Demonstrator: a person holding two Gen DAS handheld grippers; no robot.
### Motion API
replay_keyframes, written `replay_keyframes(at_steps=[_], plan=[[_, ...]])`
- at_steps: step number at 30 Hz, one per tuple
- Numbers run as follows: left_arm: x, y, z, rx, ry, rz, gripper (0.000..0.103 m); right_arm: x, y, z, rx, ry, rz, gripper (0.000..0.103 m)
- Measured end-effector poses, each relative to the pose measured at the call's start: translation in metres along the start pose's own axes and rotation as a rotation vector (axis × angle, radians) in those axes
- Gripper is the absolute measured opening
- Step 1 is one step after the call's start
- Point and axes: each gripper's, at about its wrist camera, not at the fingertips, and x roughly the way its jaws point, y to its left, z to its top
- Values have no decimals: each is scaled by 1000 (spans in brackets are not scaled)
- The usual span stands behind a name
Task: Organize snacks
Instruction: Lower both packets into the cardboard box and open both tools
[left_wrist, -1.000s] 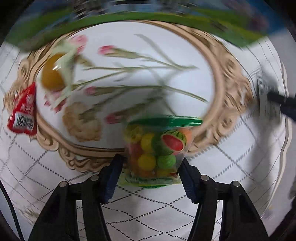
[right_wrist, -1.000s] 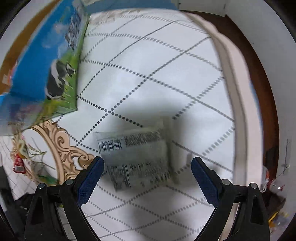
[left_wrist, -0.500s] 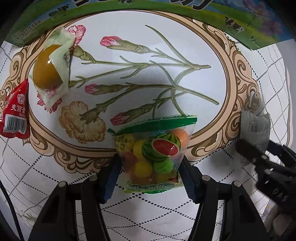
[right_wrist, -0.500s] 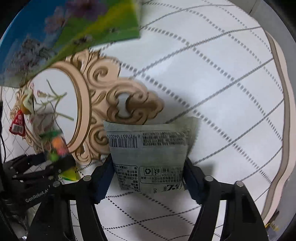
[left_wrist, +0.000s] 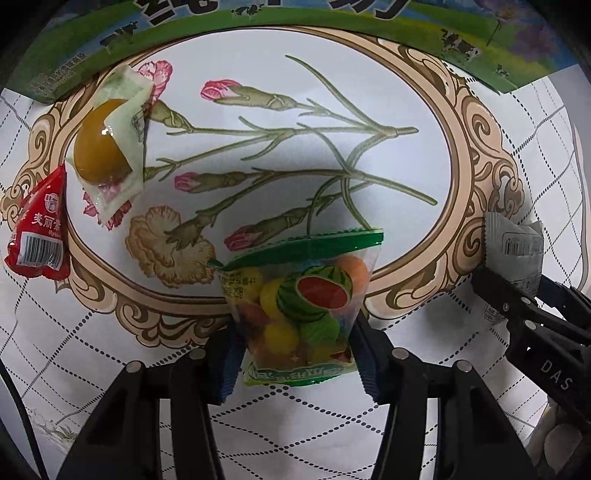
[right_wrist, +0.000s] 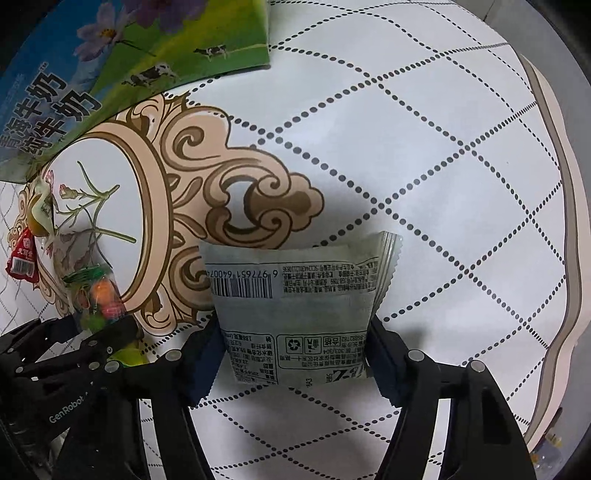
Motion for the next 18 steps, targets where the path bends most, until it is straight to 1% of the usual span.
replay_keyframes(at_steps=[3,6,9,13,18], plan=[[-4,1,-3,-3,-11,-3,48,-5,3,-8,-4,-15,-1,64],[-15,-1,-8,7,-33,2,48,-15,4,-14,-8,-30,16,63],[-29,1,-15,8,-44,-17,48,-27,6,-21,-6,-43,42,63],[-61,5,-21,1,-74,-60,48,-54,9,-29,-8,-76,94,63],[-122,10,-15,-12,-162,-129,48,-109,23,-30,-38,-147,176,63]])
